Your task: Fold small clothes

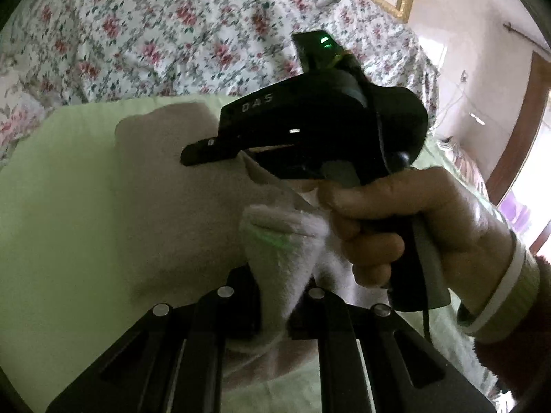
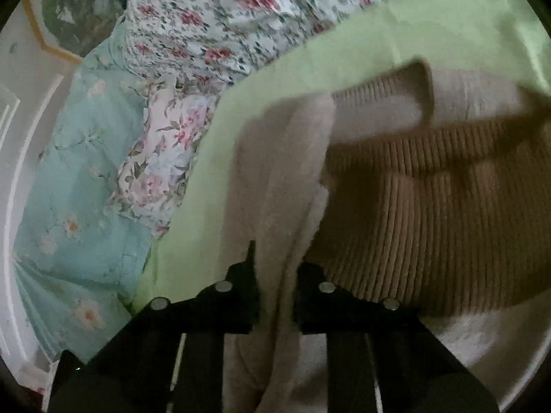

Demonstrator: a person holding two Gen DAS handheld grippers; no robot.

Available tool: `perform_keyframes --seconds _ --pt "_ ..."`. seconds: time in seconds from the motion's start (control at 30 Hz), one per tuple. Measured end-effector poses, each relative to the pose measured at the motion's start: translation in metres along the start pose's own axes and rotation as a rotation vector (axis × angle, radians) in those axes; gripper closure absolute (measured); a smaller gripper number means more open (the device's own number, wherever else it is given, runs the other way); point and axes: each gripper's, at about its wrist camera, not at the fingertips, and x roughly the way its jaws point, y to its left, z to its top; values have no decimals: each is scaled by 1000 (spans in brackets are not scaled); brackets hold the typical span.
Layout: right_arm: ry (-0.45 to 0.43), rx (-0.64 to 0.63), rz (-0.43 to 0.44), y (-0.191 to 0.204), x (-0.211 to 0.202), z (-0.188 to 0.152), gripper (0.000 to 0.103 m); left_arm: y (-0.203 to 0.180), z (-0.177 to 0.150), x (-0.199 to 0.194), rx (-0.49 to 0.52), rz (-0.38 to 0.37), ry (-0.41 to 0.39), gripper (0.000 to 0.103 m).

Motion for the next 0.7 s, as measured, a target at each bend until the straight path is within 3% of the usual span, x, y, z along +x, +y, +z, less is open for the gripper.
perform_keyframes --seconds 0.2,0.43,0.7 --pt "-146 -120 -84 19 -86 -7 87 -53 25 0 48 -98 -23 93" --pt "-209 -67 -232 -36 -162 -22 87 -119 27 51 75 -196 44 93" --pt "-156 -21 -353 -101 -161 -43 87 -135 -2 120 60 -185 208 89"
